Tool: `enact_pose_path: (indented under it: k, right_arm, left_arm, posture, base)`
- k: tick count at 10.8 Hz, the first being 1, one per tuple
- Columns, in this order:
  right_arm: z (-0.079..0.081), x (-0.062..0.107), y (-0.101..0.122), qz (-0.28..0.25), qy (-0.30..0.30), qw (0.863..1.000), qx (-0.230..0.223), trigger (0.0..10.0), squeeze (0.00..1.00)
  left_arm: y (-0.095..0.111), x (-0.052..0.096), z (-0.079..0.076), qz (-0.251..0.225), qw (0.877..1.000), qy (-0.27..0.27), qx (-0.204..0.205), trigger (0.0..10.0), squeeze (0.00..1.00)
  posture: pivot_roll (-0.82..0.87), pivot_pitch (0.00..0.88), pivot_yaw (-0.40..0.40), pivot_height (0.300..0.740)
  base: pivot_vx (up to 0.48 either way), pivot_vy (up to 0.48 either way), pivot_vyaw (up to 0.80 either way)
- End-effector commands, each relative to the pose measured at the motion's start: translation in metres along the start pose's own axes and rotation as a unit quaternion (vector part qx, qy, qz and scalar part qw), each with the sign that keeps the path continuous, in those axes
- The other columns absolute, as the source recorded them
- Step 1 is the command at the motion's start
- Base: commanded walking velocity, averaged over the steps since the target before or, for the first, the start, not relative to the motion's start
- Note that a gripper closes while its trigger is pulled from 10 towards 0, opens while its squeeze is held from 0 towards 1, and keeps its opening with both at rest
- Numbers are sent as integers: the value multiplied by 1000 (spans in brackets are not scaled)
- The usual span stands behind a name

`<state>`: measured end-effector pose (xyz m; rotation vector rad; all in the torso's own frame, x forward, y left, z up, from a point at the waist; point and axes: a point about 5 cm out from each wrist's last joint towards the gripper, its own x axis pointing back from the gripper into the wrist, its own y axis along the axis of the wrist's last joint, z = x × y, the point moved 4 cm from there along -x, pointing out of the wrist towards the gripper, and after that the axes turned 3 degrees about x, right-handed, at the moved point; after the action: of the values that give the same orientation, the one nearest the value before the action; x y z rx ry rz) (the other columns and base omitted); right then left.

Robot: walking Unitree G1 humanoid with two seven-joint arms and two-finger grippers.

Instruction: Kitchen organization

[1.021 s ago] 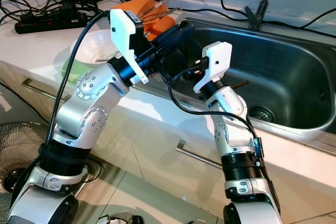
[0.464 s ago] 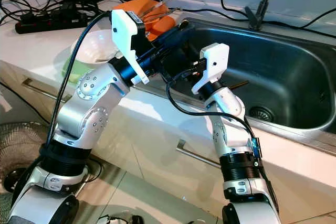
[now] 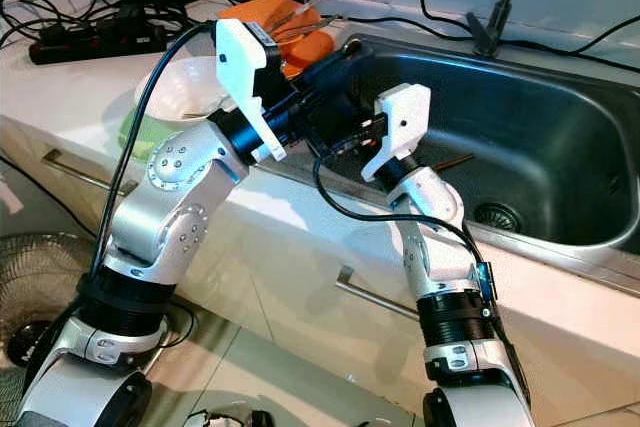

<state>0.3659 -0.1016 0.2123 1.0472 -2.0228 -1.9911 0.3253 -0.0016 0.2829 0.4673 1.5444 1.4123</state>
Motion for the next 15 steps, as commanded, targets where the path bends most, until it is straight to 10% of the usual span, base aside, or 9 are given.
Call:
enact_pose_path:
  k: [1,4,5,6,14,15]
  right_arm:
    - [-9,-1,9,-18,-18,1000,1,0,0]
    - [-10,0,8,-17,-20,1000,0,0,0]
    - [-11,0,8,-17,-21,1000,1,0,0]
    - [-12,1,8,-16,-24,1000,2,0,0]
    - [-19,2,5,-12,-46,999,2,0,0]
    - [-23,3,5,-11,-55,998,4,0,0]
  left_arm:
    - [1,2,3,1,1000,8,-14,10000,0]
    - [1,2,5,0,1000,16,-18,10000,0]
    - [1,2,6,-1,1000,18,-15,10000,847]
    - [2,2,7,-3,1000,21,-8,10000,1000]
    - [16,7,29,-52,995,84,23,10000,1000]
    - [17,8,33,-57,993,97,27,10000,0]
  posture:
    - [48,31,70,740]
    - [47,31,70,740]
    - [47,32,69,740]
    - [49,33,68,740]
    - [50,32,69,740]
    - [48,31,70,740]
  base:
    - [0,0,0]
    - [0,0,0]
    - [0,0,0]
    - [0,0,0]
    - [0,0,0]
    - [0,0,0]
